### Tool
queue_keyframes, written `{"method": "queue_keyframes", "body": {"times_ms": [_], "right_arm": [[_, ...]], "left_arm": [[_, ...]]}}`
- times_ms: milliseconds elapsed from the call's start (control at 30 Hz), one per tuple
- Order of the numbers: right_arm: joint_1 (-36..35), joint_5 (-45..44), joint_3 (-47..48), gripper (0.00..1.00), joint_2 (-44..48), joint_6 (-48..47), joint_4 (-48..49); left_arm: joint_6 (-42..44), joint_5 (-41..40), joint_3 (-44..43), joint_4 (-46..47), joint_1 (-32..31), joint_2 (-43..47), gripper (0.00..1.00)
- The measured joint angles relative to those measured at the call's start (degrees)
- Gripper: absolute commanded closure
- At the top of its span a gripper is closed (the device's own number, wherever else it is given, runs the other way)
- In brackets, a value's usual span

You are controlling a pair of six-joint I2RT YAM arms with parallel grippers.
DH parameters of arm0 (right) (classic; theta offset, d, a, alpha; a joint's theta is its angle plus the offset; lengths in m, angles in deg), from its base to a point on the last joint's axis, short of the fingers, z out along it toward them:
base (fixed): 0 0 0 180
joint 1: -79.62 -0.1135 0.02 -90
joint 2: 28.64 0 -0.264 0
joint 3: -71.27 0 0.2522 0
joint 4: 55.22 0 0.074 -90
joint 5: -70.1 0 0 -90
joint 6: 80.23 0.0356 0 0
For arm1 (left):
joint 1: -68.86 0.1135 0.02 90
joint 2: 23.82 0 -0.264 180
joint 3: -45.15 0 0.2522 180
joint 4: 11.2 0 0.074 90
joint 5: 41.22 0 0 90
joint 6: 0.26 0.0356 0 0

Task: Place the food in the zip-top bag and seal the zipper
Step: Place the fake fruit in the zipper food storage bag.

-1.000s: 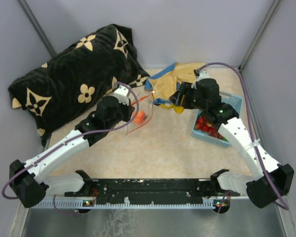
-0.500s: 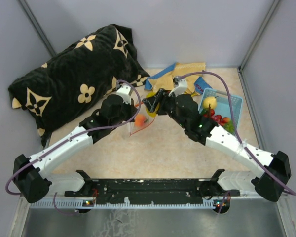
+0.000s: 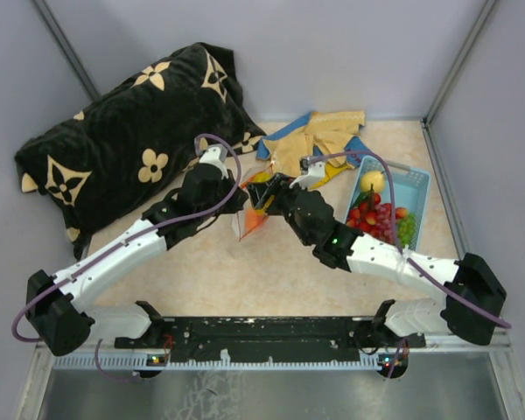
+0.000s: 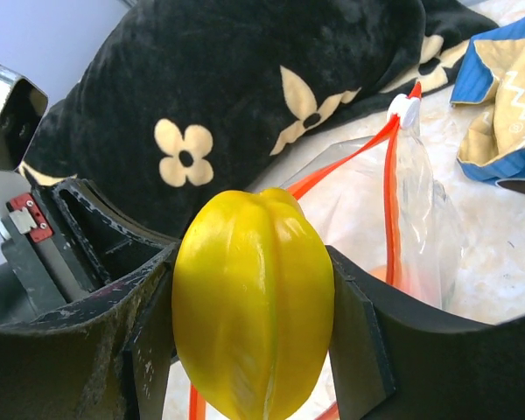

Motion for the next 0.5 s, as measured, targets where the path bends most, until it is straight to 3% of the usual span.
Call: {"method": "queue_keyframes", "body": {"times_ms": [500], "right_arm": [[-1.60, -3.23, -3.67, 0.42, -1.46, -1.64, 7.30]], "left_arm": [[-8.52, 0.02, 2.67, 1.62, 0.20, 1.18, 1.00]]}}
